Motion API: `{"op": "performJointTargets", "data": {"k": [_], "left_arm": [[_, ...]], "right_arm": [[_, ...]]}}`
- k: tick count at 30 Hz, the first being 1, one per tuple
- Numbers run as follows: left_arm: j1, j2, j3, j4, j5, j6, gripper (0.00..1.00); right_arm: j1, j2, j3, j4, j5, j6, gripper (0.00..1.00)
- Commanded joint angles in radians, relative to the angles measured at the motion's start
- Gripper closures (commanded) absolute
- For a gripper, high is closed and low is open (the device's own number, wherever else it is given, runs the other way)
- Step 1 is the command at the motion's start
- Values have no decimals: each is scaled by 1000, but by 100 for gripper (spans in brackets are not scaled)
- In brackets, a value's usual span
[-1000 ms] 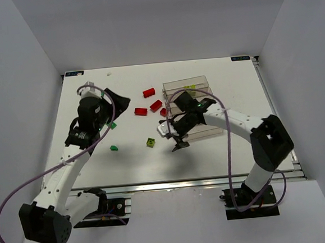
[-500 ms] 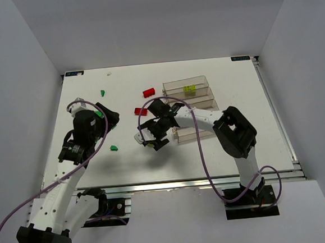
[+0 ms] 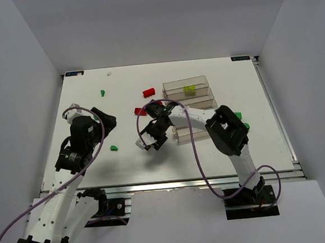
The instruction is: Sort the legos into containers by color
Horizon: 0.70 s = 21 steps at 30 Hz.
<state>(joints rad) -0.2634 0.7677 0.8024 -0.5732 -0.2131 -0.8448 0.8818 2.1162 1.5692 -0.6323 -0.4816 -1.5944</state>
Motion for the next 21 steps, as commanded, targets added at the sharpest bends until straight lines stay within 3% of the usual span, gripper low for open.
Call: {"op": "performJointTargets", "data": {"k": [1, 7, 12, 15, 19, 21], "left_arm": [[7, -18, -11, -11, -12, -28, 5], [7, -13, -22, -4, -3, -40, 4], [7, -5, -29, 19, 7, -51, 5], [7, 5, -42, 52, 30, -63, 5], [9, 27, -54, 88, 46, -79, 5], [9, 36, -57, 96, 49, -79, 5]], "right_arm": [[13, 31, 48, -63, 3, -50, 37], [23, 16, 26, -81, -11, -50, 50], [25, -8, -12, -86, -23, -10, 70], [19, -47, -17, -78, -49, 83, 83], [-4, -158, 1, 8, -138, 319, 90], [-35, -192, 20, 52, -147, 531, 94]]}}
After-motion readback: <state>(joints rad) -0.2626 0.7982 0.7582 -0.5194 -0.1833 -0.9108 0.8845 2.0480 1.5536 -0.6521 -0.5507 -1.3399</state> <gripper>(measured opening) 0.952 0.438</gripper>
